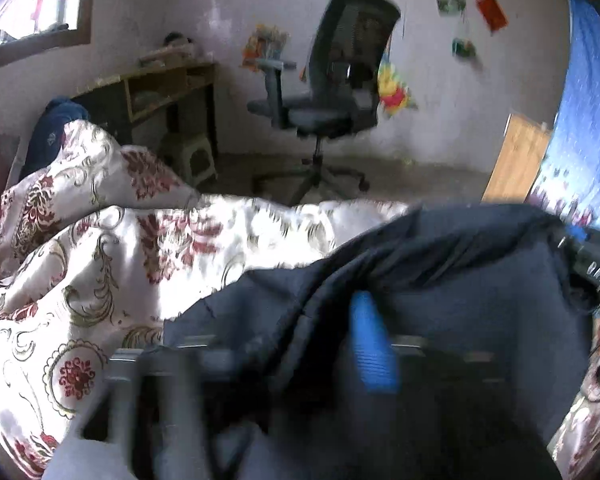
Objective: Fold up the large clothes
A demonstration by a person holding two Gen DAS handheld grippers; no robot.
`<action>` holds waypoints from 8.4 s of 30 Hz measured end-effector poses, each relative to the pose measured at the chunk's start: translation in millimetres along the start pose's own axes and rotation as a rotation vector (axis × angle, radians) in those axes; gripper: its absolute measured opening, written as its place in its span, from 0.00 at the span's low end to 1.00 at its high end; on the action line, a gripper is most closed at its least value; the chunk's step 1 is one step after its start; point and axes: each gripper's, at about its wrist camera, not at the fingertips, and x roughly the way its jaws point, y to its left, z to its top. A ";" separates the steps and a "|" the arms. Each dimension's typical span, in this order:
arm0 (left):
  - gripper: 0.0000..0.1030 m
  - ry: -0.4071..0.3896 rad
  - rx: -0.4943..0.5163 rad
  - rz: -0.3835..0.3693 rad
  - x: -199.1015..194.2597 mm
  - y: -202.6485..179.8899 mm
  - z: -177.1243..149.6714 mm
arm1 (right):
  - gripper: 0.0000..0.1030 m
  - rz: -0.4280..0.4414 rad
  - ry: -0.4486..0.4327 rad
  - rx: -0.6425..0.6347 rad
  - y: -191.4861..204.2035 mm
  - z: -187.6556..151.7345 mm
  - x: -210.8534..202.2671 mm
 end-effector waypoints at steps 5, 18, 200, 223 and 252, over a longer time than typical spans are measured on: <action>0.89 -0.074 -0.083 -0.057 -23.5 5.0 13.2 | 0.42 0.013 -0.028 0.047 -11.4 5.0 -15.1; 0.89 -0.112 -0.035 -0.096 -46.1 -10.0 -1.1 | 0.82 0.021 -0.233 0.086 -21.9 27.5 -69.6; 0.99 0.392 -0.399 -0.485 80.8 163.8 -84.7 | 1.00 0.429 0.372 0.304 -129.6 -99.6 98.3; 0.99 0.431 -0.458 -0.451 92.8 178.2 -83.4 | 1.00 0.426 0.334 0.320 -140.4 -117.3 92.3; 0.26 0.341 -0.588 -0.403 42.1 148.3 -60.6 | 0.22 0.344 0.333 0.325 -116.0 -95.4 42.1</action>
